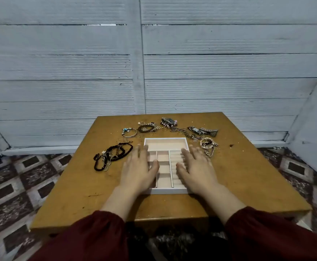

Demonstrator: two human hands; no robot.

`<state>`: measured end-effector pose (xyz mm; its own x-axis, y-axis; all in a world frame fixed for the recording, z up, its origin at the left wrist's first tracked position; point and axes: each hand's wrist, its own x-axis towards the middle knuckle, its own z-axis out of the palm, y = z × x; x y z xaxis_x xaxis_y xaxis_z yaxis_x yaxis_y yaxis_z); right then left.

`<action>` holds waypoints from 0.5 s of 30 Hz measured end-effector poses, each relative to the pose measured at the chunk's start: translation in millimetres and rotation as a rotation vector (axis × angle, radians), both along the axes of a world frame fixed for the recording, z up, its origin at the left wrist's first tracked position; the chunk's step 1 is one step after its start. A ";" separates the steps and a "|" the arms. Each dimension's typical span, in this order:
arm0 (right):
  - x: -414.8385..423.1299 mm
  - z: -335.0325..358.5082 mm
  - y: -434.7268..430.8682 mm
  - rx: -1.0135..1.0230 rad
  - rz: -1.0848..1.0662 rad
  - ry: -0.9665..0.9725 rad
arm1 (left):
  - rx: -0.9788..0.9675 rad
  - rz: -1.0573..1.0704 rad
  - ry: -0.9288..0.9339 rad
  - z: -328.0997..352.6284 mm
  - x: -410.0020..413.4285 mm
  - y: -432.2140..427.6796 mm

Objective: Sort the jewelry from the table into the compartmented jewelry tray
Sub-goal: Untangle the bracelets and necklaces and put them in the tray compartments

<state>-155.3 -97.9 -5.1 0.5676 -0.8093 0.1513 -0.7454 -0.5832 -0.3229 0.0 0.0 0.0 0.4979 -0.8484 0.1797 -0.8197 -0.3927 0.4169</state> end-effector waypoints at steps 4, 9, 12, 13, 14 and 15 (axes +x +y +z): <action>-1.5 -12.2 -0.6 0.071 -0.007 -0.003 | -0.074 -0.023 0.264 -17.2 -4.5 4.1; 0.0 -20.3 -5.1 0.178 0.004 -0.095 | -0.161 -0.010 0.323 -25.5 -9.9 3.7; -0.8 -23.7 -4.8 0.205 -0.001 -0.145 | -0.193 -0.004 0.331 -26.9 -12.6 3.4; -1.0 -24.1 -5.6 0.208 -0.003 -0.155 | -0.200 -0.001 0.328 -27.5 -12.4 3.1; -1.5 -23.8 -6.1 0.212 -0.003 -0.163 | -0.203 0.004 0.326 -27.9 -12.0 3.0; -1.9 -23.8 -6.7 0.213 -0.002 -0.168 | -0.207 0.008 0.325 -28.1 -12.0 2.4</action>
